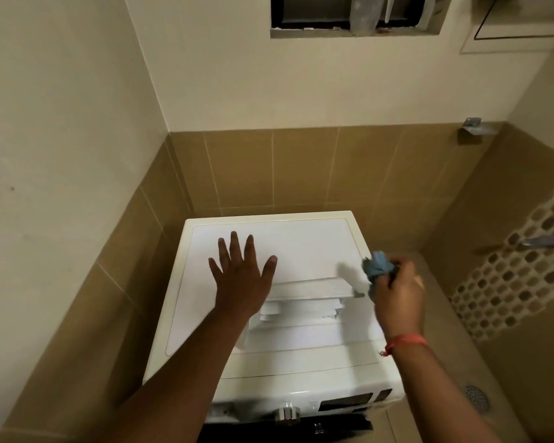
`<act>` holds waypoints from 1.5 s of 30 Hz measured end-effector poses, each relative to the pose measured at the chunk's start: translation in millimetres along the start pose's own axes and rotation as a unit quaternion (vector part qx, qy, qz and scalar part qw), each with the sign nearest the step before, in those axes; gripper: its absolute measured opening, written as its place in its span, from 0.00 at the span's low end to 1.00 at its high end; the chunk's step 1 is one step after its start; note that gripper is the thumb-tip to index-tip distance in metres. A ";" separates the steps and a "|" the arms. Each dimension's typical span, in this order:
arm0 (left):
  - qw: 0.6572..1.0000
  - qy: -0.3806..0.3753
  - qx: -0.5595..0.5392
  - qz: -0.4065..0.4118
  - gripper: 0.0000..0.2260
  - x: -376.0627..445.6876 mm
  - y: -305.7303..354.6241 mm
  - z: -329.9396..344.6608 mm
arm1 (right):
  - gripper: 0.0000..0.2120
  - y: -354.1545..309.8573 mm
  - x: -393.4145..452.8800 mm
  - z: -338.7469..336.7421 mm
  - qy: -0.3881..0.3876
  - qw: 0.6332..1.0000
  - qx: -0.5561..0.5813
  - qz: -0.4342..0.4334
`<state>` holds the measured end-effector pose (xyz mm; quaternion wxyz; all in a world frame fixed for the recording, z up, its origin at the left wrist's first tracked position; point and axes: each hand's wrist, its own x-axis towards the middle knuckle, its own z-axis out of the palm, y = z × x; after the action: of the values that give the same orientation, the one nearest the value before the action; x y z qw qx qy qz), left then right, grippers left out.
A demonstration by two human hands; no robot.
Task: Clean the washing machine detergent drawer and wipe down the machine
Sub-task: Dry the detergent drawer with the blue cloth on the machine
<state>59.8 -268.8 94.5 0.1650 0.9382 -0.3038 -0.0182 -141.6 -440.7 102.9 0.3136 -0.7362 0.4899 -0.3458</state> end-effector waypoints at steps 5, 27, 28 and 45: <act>0.997 -0.044 0.067 0.008 0.38 4.9 2.0 10.0 | 0.21 -45.7 -40.9 43.4 -0.163 0.942 -0.137 -0.258; 0.993 -0.061 0.103 0.003 0.38 4.8 8.0 6.2 | 0.12 -26.3 -7.1 20.2 -0.348 0.723 0.505 0.318; 0.991 -0.041 0.127 0.025 0.36 2.7 10.4 2.1 | 0.12 -27.1 -5.8 18.9 -0.354 0.693 0.538 0.326; 0.795 -0.035 -0.605 0.028 0.09 -34.1 61.9 -38.9 | 0.06 -88.5 -10.5 9.1 -0.304 0.915 0.228 -0.137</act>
<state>2.4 -284.6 148.9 0.6888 0.6368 -0.2625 -0.2264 -92.5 -401.1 166.6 0.5566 -0.7739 0.1731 -0.2476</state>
